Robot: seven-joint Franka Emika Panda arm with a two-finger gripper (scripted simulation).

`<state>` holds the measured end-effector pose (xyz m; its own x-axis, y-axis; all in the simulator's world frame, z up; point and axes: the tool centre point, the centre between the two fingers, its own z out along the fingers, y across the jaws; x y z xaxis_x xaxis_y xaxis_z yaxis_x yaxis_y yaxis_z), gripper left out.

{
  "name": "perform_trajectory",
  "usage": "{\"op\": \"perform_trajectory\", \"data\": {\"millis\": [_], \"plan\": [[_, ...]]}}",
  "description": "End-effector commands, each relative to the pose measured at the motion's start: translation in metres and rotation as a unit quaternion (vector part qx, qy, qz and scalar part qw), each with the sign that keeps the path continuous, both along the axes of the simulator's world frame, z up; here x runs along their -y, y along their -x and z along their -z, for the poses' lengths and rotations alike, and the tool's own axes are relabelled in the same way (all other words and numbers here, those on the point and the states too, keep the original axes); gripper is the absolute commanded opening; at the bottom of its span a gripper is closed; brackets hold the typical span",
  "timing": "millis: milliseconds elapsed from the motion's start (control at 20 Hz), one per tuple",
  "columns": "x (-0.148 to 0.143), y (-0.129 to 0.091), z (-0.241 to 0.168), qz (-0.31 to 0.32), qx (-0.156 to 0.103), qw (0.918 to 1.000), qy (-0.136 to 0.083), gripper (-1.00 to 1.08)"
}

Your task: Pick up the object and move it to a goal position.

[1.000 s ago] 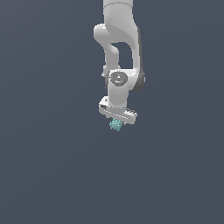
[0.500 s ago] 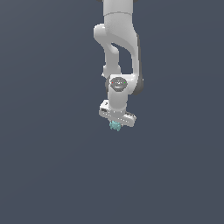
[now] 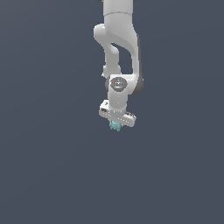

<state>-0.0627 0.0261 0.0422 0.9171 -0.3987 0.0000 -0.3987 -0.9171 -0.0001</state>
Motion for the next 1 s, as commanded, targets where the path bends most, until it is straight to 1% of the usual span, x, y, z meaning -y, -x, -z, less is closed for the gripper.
{"op": "perform_trajectory", "data": {"millis": [0, 250, 500, 700, 950], "plan": [[0.0, 0.0, -0.001, 0.0, 0.0, 1.0, 0.0, -1.0], [0.004, 0.003, -0.011, 0.0, 0.0, 1.0, 0.0, -1.0], [0.011, 0.008, -0.032, 0.0, 0.0, 1.0, 0.0, -1.0], [0.02, 0.014, -0.057, 0.0, 0.0, 1.0, 0.0, -1.0], [0.034, 0.024, -0.099, 0.0, 0.0, 1.0, -0.001, -1.0]]}}
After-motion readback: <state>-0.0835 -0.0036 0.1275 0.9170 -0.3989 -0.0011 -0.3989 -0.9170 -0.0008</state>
